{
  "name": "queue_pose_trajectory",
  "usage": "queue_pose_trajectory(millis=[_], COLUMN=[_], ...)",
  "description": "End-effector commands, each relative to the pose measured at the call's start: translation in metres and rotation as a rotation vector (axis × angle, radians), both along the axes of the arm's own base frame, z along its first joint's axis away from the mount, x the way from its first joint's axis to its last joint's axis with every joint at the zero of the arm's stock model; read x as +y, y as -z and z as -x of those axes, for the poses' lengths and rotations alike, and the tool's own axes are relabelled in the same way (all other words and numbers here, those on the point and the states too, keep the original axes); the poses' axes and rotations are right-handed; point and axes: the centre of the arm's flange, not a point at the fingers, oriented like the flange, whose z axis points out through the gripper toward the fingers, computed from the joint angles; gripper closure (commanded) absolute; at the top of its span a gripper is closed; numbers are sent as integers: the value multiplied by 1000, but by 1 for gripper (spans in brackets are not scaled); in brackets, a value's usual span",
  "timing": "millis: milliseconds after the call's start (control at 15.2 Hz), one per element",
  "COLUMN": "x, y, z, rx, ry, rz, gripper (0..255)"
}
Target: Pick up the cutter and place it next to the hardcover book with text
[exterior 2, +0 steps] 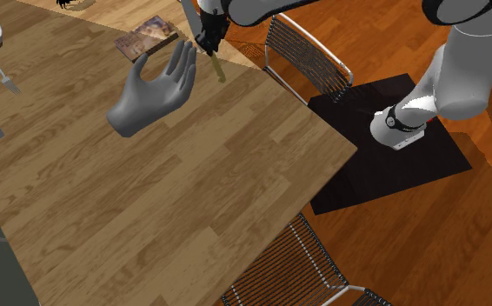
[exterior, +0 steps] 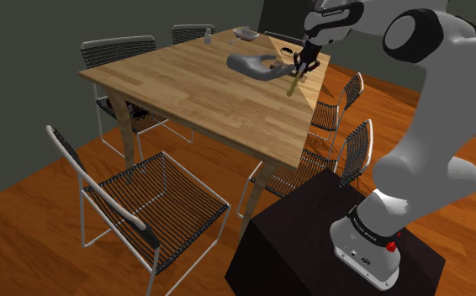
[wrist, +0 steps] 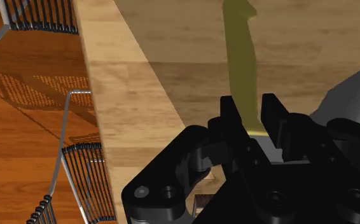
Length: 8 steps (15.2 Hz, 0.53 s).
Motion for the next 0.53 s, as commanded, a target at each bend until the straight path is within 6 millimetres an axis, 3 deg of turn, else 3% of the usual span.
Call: queue_pose_trajectory(millis=[0,462], x=[-25,-117], y=[1,1], z=[0,3], rx=[0,0], ry=[-1,-1], rz=[0,0], gripper=[255,255])
